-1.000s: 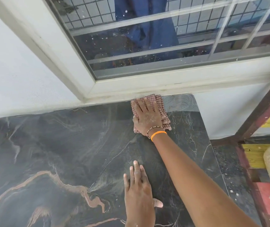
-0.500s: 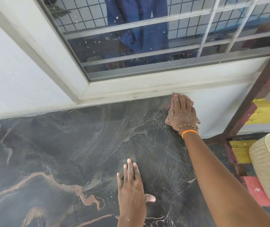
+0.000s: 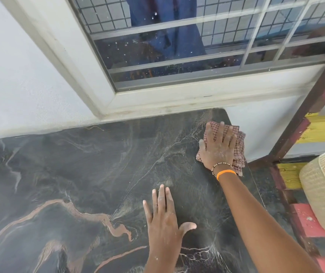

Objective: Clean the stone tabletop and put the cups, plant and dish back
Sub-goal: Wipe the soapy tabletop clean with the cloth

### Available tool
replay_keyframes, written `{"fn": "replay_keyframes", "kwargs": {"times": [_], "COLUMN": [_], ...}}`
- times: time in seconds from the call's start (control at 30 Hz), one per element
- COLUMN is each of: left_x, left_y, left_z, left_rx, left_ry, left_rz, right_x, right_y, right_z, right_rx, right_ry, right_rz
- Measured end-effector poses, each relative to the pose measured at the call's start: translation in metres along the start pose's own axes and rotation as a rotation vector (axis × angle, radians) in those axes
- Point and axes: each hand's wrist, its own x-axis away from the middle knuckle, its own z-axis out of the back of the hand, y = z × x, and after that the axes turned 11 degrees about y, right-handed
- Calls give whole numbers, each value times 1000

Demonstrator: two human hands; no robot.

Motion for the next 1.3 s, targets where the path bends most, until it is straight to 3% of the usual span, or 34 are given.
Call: {"fn": "replay_keyframes", "kwargs": {"times": [0.13,0.27,0.43,0.5,0.57,0.77,0.97,1.1,1.3], "left_x": [23,49,79,90,99,113,121,132,159], "left_y": [-22,-38,-47,-43,-38,-33,-40,-55,-103], "left_z": [-10,-14,-19,-20,-19,-19,-11,-9,-19], "left_rx": [19,117,109,13,52,109,41,62,160], "left_ry": [38,73,165,165,162,16,-62,-92,-100], "left_rz": [67,128,23,-59,-35,-38,-45,-36,43], "right_x": [2,59,137,147,136,83,136,180,233], "right_y": [-65,-132,-135,-110,-78,27,65,24,-93], "right_z": [-8,-13,-11,-9,-4,11,25,25,9], "right_rx": [-35,-94,-152,-147,-117,2,47,37,-107], "right_ry": [-67,-149,-185,-150,-106,-14,63,33,-101], "right_rz": [247,566,800,781,702,257,-23,14,333]}}
